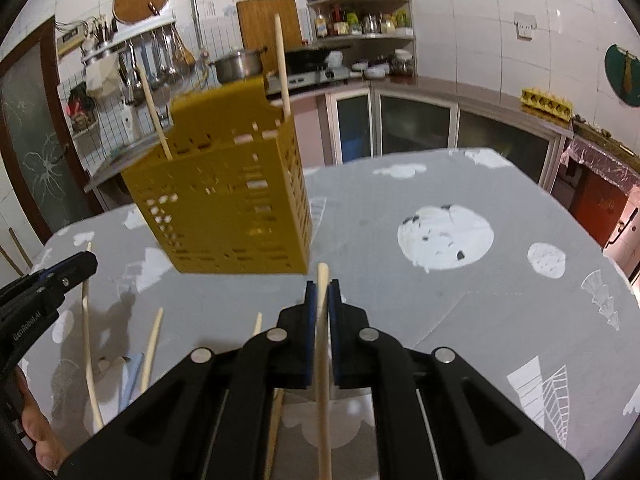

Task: Organize utensils
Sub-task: 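Lift both held chopsticks toward the yellow holder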

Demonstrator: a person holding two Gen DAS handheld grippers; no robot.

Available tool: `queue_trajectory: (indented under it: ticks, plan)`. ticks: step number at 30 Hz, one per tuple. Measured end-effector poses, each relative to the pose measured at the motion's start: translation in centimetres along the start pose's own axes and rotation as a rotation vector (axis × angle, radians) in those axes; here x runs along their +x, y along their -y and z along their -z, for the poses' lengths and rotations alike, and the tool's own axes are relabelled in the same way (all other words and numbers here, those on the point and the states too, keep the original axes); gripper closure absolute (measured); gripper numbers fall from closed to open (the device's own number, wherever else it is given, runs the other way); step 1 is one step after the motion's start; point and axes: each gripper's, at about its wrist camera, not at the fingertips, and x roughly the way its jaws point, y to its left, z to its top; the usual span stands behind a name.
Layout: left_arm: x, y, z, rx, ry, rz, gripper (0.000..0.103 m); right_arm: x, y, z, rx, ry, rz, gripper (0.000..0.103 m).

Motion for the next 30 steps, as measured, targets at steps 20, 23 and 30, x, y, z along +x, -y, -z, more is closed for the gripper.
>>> queue_trajectory:
  ticks: [20,23,30]
  plan:
    - [-6.9,0.6,-0.8,0.046,0.253,-0.007,0.097,-8.9,0.8,-0.8,0.046,0.345,-0.051,0.097]
    - [-7.3,0.7,-0.8,0.047,0.265,-0.004,0.097,-9.3,0.8,-0.8,0.043,0.364,-0.049,0.097]
    - [-7.9,0.1,-0.8,0.032,0.287,0.004,0.097,-10.5,0.6,-0.7,0.027,0.425,-0.039,0.097]
